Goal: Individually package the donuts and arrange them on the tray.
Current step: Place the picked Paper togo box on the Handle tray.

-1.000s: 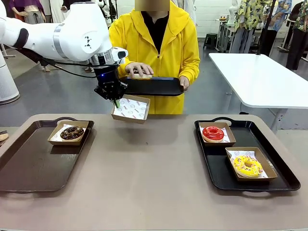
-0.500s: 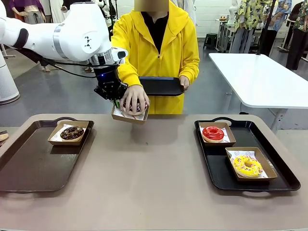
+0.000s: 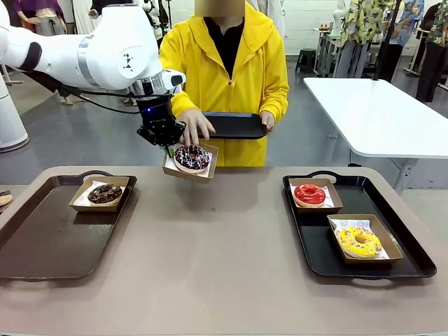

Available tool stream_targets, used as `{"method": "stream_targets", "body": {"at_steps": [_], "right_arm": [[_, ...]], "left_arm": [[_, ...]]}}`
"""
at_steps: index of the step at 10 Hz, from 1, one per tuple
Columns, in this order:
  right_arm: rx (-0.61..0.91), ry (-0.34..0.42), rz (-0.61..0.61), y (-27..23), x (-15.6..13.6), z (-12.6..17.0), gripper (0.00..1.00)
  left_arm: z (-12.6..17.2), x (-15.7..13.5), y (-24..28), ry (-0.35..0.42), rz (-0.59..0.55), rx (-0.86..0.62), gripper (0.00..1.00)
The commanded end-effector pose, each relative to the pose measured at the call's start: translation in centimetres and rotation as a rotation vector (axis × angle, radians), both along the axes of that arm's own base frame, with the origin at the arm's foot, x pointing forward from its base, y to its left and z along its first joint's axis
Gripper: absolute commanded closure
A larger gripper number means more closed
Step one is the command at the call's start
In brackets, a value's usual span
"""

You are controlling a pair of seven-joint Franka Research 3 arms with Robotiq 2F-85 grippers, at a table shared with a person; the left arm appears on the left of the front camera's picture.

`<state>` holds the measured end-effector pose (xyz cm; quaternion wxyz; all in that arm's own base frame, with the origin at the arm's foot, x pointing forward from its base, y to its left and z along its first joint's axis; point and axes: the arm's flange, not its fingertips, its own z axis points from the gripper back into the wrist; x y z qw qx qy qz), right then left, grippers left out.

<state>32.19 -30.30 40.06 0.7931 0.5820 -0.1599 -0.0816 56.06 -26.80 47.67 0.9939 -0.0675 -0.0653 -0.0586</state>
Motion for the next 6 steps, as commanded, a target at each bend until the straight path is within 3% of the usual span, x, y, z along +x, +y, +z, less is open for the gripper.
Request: {"method": "stream_targets", "body": {"at_steps": [1, 4, 6], "right_arm": [[0.009, -0.004, 0.002, 0.0, -0.2, 0.0, 0.00], [0.009, -0.004, 0.002, 0.0, -0.2, 0.0, 0.00], [0.009, -0.004, 0.002, 0.0, -0.2, 0.0, 0.00]], "left_arm": [[0.1, -0.3, 0.1, -0.002, 0.001, 0.002, 1.00], [0.0, 0.0, 0.0, 0.000, 0.000, 0.000, 0.99], [2.6, -4.2, 4.5, 0.033, -0.097, 0.025, 0.99]]}}
